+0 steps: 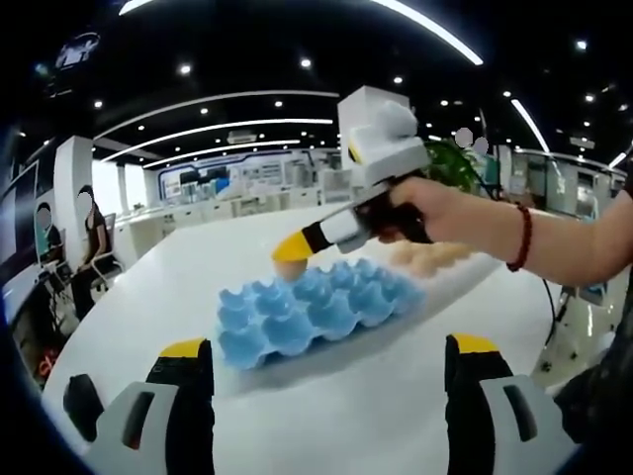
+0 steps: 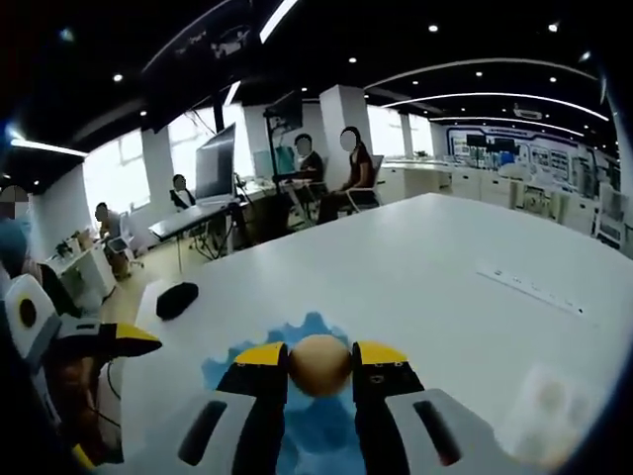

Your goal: Place the egg into an empty slot of the egg tray after lifting it from the table, then release the egg inside the slot.

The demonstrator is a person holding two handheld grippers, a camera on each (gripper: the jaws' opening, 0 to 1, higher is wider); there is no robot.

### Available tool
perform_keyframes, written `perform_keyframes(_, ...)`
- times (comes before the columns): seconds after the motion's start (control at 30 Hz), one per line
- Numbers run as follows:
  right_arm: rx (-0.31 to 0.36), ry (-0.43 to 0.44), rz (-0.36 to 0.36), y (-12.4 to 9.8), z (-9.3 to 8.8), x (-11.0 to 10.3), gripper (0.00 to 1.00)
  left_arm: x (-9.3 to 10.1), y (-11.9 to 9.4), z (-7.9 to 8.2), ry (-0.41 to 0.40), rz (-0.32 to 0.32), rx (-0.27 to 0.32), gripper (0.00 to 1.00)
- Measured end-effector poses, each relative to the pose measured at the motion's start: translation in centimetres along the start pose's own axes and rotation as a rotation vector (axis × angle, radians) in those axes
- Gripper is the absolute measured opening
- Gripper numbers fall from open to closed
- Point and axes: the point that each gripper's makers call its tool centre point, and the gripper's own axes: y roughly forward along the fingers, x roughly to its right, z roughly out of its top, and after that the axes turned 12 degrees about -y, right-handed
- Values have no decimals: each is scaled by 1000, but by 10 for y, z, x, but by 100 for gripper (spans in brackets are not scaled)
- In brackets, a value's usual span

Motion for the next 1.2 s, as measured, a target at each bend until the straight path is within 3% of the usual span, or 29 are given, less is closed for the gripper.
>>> perform_keyframes(0.33,31,-27,57,12,10,-19,27,-2,-1,0,5,5,-5,99)
perform_keyframes(1.2,26,-25,71,38,16,-27,27,-16,-10,-2,-6,33,-6,98)
